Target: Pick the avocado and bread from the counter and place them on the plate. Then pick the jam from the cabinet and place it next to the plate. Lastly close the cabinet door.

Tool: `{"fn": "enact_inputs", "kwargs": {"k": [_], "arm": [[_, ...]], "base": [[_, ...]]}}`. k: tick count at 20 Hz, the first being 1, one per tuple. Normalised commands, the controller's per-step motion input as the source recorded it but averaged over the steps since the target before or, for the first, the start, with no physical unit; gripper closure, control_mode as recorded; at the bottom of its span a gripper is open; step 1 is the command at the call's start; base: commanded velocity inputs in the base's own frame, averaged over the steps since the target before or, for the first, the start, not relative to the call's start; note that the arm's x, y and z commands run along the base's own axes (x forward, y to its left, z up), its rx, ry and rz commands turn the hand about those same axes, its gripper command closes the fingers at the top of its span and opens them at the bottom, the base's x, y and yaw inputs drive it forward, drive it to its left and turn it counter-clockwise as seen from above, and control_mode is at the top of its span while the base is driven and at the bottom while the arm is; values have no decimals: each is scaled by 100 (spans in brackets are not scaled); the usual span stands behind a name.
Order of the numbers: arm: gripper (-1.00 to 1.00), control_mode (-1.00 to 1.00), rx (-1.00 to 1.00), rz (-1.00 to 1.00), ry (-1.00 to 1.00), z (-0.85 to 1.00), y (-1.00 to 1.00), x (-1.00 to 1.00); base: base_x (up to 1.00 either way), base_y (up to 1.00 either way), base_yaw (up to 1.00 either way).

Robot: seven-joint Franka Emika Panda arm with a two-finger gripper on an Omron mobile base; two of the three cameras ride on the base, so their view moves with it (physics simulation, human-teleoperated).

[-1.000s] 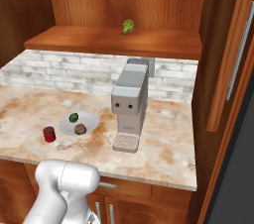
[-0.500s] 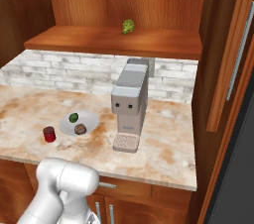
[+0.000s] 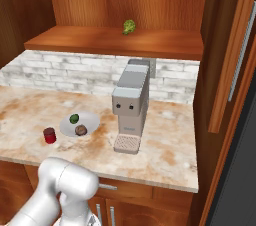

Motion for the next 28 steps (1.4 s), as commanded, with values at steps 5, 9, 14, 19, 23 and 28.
{"fn": "enact_inputs", "kwargs": {"k": [5, 9, 14, 19, 23, 28], "arm": [[-100, -100, 0, 0, -5, 0, 16, 41], [-100, -100, 0, 0, -2, -1, 21, 45], [-100, -100, 0, 0, -1, -1, 22, 45], [-100, -100, 0, 0, -3, 0, 18, 38], [-100, -100, 0, 0, -9, 4, 8, 11], [-100, -100, 0, 0, -13, 17, 0, 0]], "base": [[0, 0, 0], [0, 0, 0], [0, 0, 0], [0, 0, 0], [0, 0, 0], [0, 0, 0]]}}
